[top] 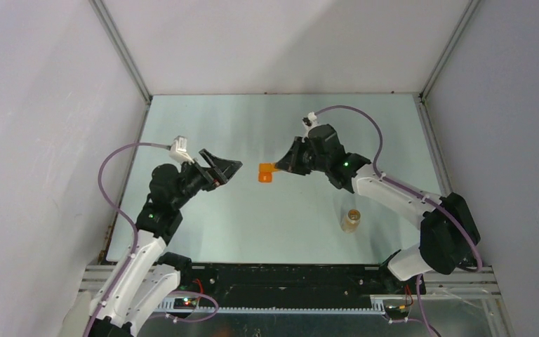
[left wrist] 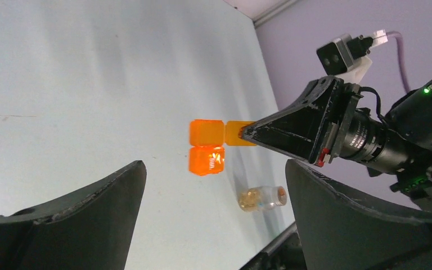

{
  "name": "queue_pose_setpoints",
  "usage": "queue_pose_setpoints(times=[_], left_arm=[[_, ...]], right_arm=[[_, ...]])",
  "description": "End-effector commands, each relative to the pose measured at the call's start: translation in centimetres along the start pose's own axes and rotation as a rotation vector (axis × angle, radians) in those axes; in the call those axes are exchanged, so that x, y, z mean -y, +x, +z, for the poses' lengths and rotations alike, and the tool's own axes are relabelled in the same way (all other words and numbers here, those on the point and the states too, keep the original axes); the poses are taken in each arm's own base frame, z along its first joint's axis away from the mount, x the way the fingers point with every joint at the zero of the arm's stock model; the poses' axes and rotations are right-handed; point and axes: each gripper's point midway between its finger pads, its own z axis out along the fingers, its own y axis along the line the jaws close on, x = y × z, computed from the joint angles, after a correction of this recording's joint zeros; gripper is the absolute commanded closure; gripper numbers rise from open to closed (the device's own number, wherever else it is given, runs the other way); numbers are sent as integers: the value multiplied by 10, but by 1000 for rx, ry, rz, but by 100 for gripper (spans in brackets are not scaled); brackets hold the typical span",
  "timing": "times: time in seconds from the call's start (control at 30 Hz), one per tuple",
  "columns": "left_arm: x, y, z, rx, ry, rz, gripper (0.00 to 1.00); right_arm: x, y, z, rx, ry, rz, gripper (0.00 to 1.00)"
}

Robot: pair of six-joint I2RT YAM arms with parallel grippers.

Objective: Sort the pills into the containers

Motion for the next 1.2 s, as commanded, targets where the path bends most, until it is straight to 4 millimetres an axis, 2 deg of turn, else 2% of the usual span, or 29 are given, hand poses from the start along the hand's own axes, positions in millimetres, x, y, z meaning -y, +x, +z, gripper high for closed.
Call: queue_pose_setpoints(times=[0.0,0.13,0.27,0.37,0.53,0.77,0.97,1.0,1.07,1.17], left_arm=[[-1,-20,-5,75,-55,62,1],[-2,-23,-1,84,-56,63,1],[-3,-26,1,89,-69,60,1],[-6,-22,0,81,-78,55,1],[-3,-13,-3,51,-44,53,1],[-6,-3,-6,9,-48,59,1],[-9,-4,-8,12,-69,58,1],[-9,-4,-8,11,-72,58,1],[-10,-5,-8,17,-78,57,1],[-12,-5,-8,23,-82,46,1]], right_arm=[[54,13,-28,-128,169,-126,100],[93,33,-38,-250,231,-191,100],[121,41,-50,-309,281,-189,100],[130,48,-53,-343,266,-201,100],[137,63,-46,-420,212,-238,100],[156,68,-30,-448,213,-262,100],[172,71,-18,-457,235,-285,100],[173,70,-17,-451,240,-285,98],[176,61,-16,-418,275,-297,89],[177,53,-19,-396,311,-303,64]])
